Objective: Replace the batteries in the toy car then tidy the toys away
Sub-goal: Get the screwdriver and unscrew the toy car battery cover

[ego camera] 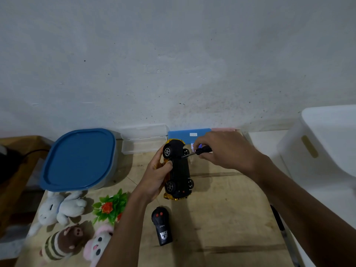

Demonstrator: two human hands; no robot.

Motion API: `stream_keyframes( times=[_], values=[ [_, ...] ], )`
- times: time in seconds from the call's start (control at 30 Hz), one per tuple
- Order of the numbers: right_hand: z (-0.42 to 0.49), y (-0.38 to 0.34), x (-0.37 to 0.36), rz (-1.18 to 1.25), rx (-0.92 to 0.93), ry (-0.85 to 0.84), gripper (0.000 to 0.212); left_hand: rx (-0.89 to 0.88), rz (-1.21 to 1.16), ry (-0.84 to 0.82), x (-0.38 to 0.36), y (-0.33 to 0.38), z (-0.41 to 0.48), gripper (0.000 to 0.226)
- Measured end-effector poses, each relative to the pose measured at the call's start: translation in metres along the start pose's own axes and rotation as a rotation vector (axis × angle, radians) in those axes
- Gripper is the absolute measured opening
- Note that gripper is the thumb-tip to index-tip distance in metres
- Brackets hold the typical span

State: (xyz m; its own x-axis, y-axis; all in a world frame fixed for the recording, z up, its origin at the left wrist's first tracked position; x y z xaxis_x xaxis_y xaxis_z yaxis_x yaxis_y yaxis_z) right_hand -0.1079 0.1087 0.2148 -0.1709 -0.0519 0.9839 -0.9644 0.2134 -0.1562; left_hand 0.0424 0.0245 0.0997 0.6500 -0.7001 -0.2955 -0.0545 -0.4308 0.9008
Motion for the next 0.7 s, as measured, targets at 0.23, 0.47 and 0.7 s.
stream_keyframes(
  times=[0.23,0.47,0.7],
  values=[
    [-0.004,0.004,-0.008,-0.020,-0.104,0.016,0.033,-0.012,-0.023,-0.006,-0.003,0.003,-0.001,0.054],
    [-0.005,0.001,-0.005,0.059,-0.046,0.019,0.021,-0.003,-0.029,0.003,-0.004,0.002,-0.003,0.054],
    [-0.006,0.003,-0.010,0.026,-0.053,-0.001,0.027,0.005,-0.028,0.009,-0.004,0.002,-0.003,0.055]
  ],
)
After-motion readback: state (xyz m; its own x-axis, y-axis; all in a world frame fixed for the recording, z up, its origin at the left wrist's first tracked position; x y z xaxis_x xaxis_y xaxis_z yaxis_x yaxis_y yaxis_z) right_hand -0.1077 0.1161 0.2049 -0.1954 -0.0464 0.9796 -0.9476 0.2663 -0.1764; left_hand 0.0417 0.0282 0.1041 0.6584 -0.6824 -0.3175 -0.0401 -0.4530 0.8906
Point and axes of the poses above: each hand's wrist, its own z-axis towards the middle knuckle, its own x-axis out of the back of the hand, y = z × x, the point moved 6 cm from there along z, towards the middle knuckle, and after that the axes turned 1 degree about x, right-handed, at the moved point
